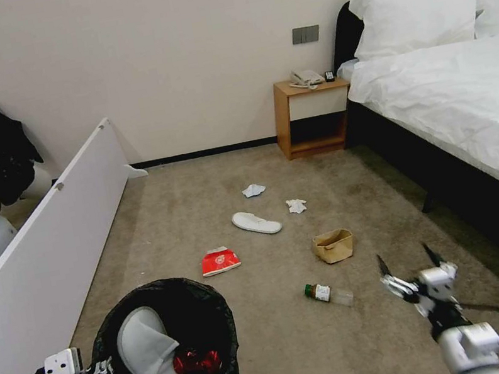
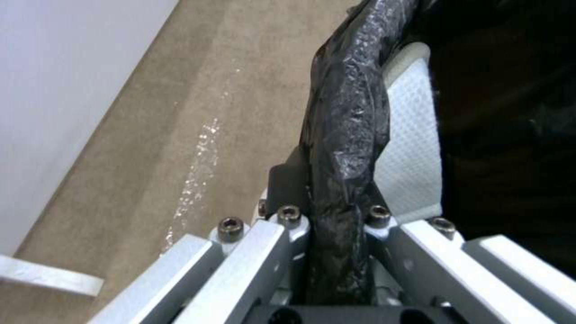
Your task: Pick up the trash bin, then pick up the garbage from the floor and place it into the trash bin.
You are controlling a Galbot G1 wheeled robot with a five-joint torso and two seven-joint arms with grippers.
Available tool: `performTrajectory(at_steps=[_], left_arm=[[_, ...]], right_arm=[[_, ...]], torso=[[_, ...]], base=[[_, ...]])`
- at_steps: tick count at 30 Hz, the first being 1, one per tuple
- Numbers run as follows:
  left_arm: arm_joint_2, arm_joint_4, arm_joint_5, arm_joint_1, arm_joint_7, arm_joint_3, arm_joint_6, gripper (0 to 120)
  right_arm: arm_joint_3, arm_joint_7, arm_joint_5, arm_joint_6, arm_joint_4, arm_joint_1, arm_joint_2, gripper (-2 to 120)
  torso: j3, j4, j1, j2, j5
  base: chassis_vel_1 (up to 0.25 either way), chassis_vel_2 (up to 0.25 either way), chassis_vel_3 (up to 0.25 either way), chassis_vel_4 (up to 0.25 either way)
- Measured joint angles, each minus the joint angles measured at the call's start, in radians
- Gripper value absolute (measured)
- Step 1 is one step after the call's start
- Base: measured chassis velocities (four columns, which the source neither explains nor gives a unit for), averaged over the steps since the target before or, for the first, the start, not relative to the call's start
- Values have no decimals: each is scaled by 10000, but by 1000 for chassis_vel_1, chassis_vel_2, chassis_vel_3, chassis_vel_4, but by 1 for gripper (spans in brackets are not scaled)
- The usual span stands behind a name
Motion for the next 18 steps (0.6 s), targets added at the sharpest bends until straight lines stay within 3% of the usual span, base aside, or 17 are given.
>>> performTrajectory(at_steps=[7, 18], left_arm=[[-33, 0, 19, -46, 43, 100, 0, 3], [-174, 2, -19, -85, 57, -72, 0, 3]], right_arm=[[138, -443, -497, 555, -107, -763, 732, 100], [281, -674, -314, 497, -97, -831, 469, 100]], torso=[[1, 2, 0, 0, 2], [1, 2, 0, 0, 2]], base=[[0, 0, 0, 0], [0, 0, 0, 0]])
